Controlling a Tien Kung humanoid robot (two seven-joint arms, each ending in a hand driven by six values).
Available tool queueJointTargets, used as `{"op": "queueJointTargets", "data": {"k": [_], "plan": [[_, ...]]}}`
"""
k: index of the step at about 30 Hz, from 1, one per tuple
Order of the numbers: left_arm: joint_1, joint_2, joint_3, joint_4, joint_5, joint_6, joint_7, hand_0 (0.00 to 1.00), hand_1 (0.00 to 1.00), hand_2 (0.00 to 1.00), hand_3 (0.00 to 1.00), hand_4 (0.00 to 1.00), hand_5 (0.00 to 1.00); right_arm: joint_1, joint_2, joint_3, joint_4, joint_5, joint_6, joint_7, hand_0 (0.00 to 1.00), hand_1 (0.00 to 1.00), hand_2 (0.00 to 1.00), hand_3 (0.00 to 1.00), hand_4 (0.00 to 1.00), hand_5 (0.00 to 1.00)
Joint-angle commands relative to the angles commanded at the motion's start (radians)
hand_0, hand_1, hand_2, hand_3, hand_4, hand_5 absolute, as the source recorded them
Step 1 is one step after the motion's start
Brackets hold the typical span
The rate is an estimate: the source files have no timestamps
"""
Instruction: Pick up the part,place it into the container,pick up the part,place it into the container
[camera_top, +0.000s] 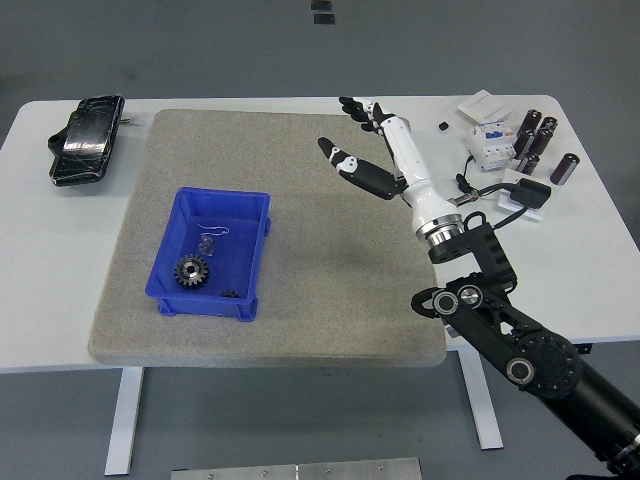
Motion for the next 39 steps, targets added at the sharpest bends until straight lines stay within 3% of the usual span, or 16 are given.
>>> {"op": "queueJointTargets", "data": {"k": [9,17,39], "plan": [[-0.006,0.004,-0.002,0.0,-0.002,-0.001,-0.01,0.666,0.599,0.591,0.588,0.672,0.552,-0.072,-0.054,0.122,0.067,0.004,-0.001,0.009,0.816,0.78,0.796,0.787,0.827,0.51],[-0.004,0.005,-0.002,0.0,-0.003,-0.001,-0.011,0.666,0.6,0.591,0.588,0.674,0.55,-0.121,-0.076,0.158,0.075,0.008,-0.01,0.001,0.818,0.775,0.794,0.786,0.83,0.513],[-0.004,-0.001,-0.004,0.0,-0.017,0.002,-0.016,0.666,0.6,0.593,0.588,0.676,0.548,-0.183,-0.092,0.25,0.122,-0.086,-0.033,-0.044,0.826,0.77,0.792,0.849,0.847,0.525]]}}
